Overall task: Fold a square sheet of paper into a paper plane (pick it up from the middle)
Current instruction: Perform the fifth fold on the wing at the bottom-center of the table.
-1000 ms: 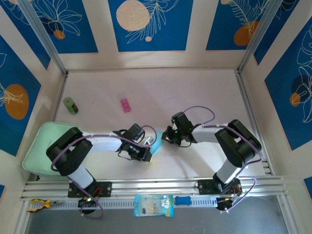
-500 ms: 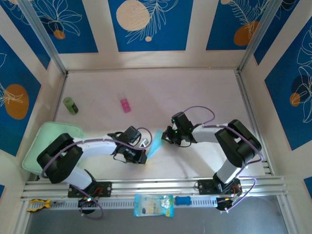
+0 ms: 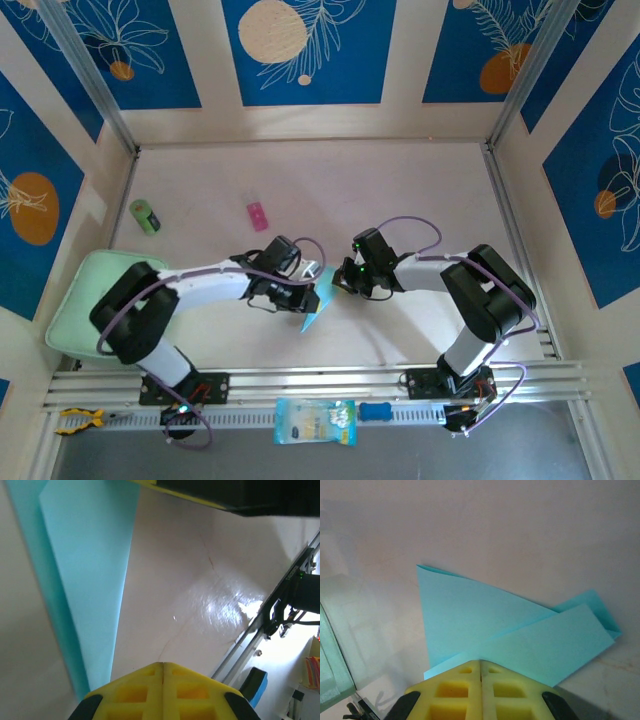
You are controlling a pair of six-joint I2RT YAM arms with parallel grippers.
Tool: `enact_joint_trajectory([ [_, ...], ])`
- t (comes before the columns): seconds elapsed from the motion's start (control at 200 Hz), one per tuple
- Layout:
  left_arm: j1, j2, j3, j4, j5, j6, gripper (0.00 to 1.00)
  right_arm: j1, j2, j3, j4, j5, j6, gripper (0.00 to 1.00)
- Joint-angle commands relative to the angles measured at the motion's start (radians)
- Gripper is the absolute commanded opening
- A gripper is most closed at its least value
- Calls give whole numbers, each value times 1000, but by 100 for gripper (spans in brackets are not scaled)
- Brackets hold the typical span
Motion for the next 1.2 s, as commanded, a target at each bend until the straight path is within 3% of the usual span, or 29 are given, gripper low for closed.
enact_joint_trajectory([
  [0.0,5,67,61,74,62,4,5,-8,37,-12,-101,45,-17,6],
  [0.22,5,185,114,65,58,38,7,-9,34,-12,-107,46,-18,6],
  [0.375,3,193,63,14,7,53,5,-9,32,-17,-107,46,-17,6],
  [0.715,-5,109,-4,-110,-69,75,6,-12,31,-16,-108,45,-22,6],
  [1.195,-5,-23,-111,-107,-53,43,4,-12,28,-10,-109,40,-26,6],
])
